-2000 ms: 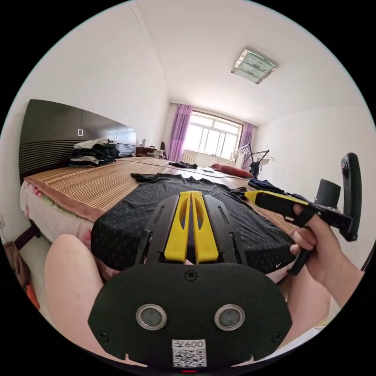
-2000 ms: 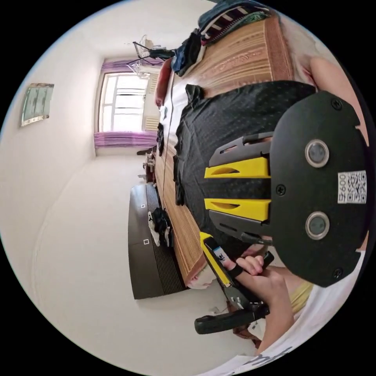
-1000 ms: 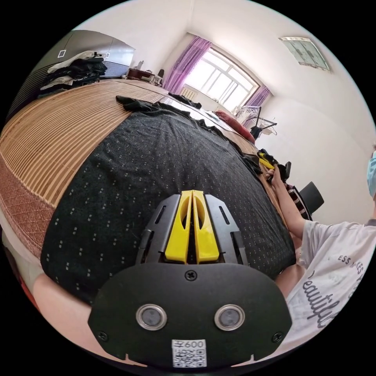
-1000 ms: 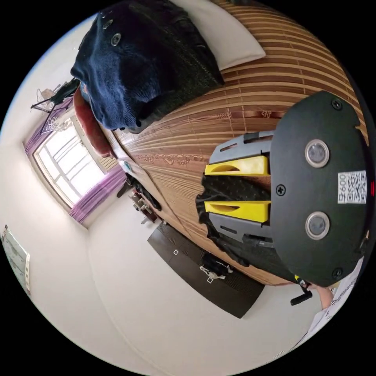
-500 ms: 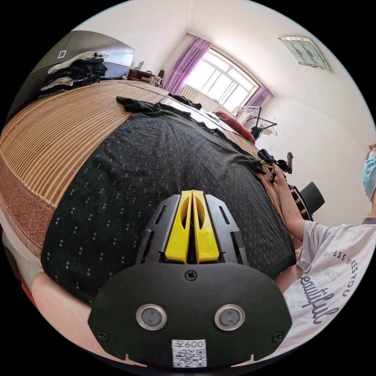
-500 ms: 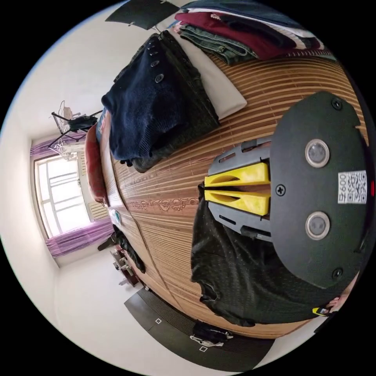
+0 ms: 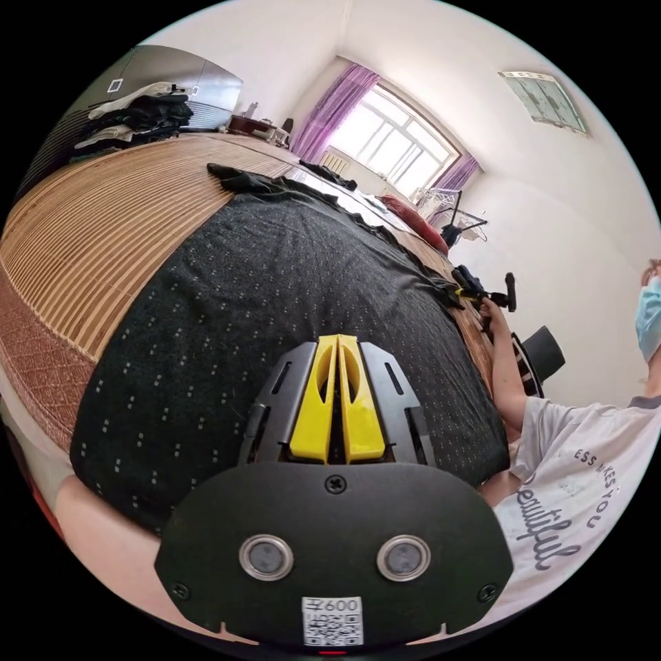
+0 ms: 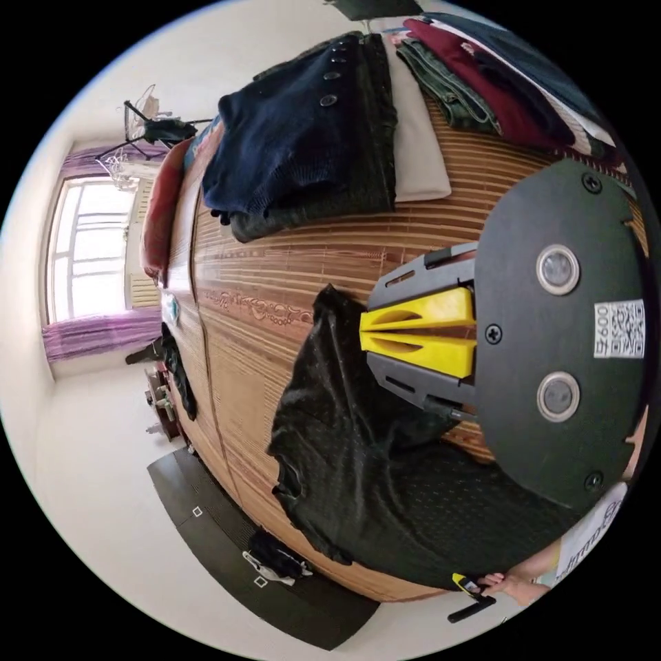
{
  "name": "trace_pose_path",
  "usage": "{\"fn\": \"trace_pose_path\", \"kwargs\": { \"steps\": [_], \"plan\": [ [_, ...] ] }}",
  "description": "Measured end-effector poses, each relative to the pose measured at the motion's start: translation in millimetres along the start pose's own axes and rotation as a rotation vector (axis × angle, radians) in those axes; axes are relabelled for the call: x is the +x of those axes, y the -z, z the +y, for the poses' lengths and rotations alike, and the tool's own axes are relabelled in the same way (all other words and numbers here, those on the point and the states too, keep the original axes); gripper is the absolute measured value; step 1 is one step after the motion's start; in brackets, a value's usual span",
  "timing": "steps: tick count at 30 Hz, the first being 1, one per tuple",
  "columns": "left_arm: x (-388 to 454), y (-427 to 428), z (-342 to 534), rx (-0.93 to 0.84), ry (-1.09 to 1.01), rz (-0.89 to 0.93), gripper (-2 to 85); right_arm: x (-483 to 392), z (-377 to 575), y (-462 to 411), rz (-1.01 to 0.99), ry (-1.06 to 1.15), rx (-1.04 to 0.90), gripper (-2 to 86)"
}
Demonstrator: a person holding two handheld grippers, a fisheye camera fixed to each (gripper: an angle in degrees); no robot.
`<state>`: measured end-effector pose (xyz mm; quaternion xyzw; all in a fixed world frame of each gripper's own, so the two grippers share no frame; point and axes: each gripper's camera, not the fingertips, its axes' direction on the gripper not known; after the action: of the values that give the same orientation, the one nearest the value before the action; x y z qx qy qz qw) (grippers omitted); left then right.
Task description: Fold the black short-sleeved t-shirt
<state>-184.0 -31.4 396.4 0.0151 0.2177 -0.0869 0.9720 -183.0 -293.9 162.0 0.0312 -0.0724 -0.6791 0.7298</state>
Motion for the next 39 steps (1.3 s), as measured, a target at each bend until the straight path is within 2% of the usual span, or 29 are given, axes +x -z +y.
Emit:
{"fn": "trace_pose_path", "kwargs": {
  "steps": [2, 3, 4, 6, 9, 10, 12, 14, 15, 17, 22, 25, 28, 30, 31, 32, 34, 36, 37, 39],
  "plan": [
    [7.9, 17.1, -29.9, -0.081, -0.009, -0.127, 0.5, 21.9, -3.3, 10.9, -0.055, -0.089, 0.037, -0.8],
    [11.9, 32.5, -56.8, -0.053, -0.011, -0.256, 0.5, 24.5, -2.8, 12.3, -0.047, -0.092, 0.048, -0.8],
    [13.6, 39.5, -72.4, -0.029, -0.013, -0.305, 0.6, 30.2, -4.1, 13.9, -0.064, -0.107, 0.052, -0.9],
    [24.2, 45.6, -148.4, 0.002, -0.165, -0.386, 1.0, 36.1, -6.4, 17.1, -0.089, -0.119, 0.063, -0.9],
    [32.0, 9.4, -248.9, -0.072, -0.391, -0.557, 1.4, 39.5, -3.5, 36.7, -0.109, -0.125, 0.211, -0.9],
    [29.4, -7.8, -286.3, -0.067, -0.412, -0.637, 1.4, 36.4, -1.8, 44.2, -0.142, -0.088, 0.278, -0.9],
    [23.7, -34.5, -339.0, -0.072, -0.411, -0.708, 1.2, 29.1, -7.4, 42.0, -0.180, -0.017, 0.262, -0.9],
    [19.0, -59.8, -383.9, -0.094, -0.377, -0.671, 1.0, 22.7, -27.0, 9.5, -0.127, 0.000, 0.032, -0.9],
    [19.3, -78.4, -409.3, -0.127, -0.375, -0.590, 0.9, 21.8, -29.9, 0.8, -0.108, -0.001, -0.020, -0.9],
    [24.4, -110.2, -441.1, -0.215, -0.383, -0.524, 0.8, 24.0, -32.1, 2.4, -0.113, -0.003, 0.015, -0.9],
    [30.8, -166.9, -492.1, -0.297, -0.357, -0.727, 0.8, 43.8, -35.2, 1.0, -0.187, -0.052, 0.019, -0.9],
    [16.1, -159.3, -521.0, -0.149, -0.213, -0.705, 0.8, 48.7, -37.0, 0.3, -0.200, -0.060, 0.017, -0.9],
    [2.8, -142.2, -539.8, -0.126, -0.133, -0.626, 0.7, 51.0, -38.3, 0.3, -0.200, -0.060, 0.018, -0.9],
    [-26.3, -96.0, -547.0, 0.016, 0.098, -0.503, 0.5, 52.8, -38.6, 0.7, -0.197, -0.066, 0.021, -0.9],
    [-41.2, -66.1, -544.3, 0.112, 0.223, -0.506, 0.5, 54.3, -38.9, 0.9, -0.197, -0.071, 0.022, -0.9],
    [-45.9, -54.4, -544.4, 0.139, 0.229, -0.503, 0.5, 56.5, -39.2, 0.8, -0.203, -0.080, 0.023, -0.9],
    [-58.5, -38.2, -555.6, 0.040, 0.165, -0.488, 0.5, 60.7, -38.7, 0.5, -0.215, -0.107, 0.030, -0.9],
    [-79.3, -37.8, -568.0, -0.237, 0.112, -0.502, 0.6, 64.1, -38.2, 0.0, -0.226, -0.121, 0.035, -0.9],
    [-83.8, -30.1, -569.3, -0.237, 0.079, -0.494, 0.7, 64.7, -38.4, -0.1, -0.226, -0.122, 0.035, -0.9],
    [-95.6, -17.9, -568.9, -0.179, 0.156, -0.493, 0.7, 62.7, -38.9, -0.2, -0.211, -0.114, 0.032, -0.9]
  ]
}}
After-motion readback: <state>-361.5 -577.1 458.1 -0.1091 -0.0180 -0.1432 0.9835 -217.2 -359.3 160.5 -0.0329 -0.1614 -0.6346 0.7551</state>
